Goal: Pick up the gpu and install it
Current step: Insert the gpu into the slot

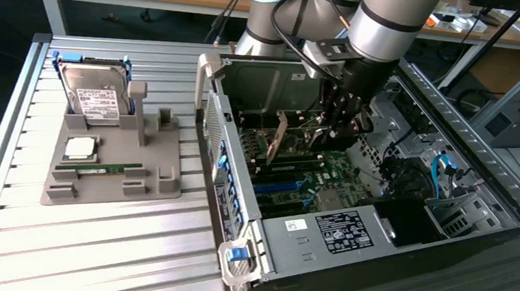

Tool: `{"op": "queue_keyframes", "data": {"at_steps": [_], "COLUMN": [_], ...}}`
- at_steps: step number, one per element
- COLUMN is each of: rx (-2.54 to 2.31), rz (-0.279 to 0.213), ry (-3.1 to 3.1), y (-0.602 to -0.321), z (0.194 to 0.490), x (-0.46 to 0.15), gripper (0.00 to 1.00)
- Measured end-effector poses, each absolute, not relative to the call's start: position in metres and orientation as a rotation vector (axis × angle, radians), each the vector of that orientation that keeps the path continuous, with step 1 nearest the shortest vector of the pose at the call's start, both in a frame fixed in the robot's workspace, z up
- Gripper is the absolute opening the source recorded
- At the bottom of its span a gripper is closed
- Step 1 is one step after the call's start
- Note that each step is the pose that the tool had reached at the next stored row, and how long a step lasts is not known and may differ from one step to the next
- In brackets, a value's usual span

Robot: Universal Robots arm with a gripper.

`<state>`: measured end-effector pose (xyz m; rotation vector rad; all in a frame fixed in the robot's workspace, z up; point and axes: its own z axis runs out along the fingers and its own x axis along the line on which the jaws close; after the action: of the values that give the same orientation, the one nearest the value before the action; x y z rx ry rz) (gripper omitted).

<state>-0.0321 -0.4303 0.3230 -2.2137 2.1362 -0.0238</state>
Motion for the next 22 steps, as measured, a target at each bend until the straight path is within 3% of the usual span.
{"op": "queue_keyframes", "data": {"at_steps": [22], "rx": [-2.214], "rz": [-0.024], "ry": [2.136], "y": [-0.4311], "z": [0.3183], "x": [-0.0337], "gripper": [0.27]}}
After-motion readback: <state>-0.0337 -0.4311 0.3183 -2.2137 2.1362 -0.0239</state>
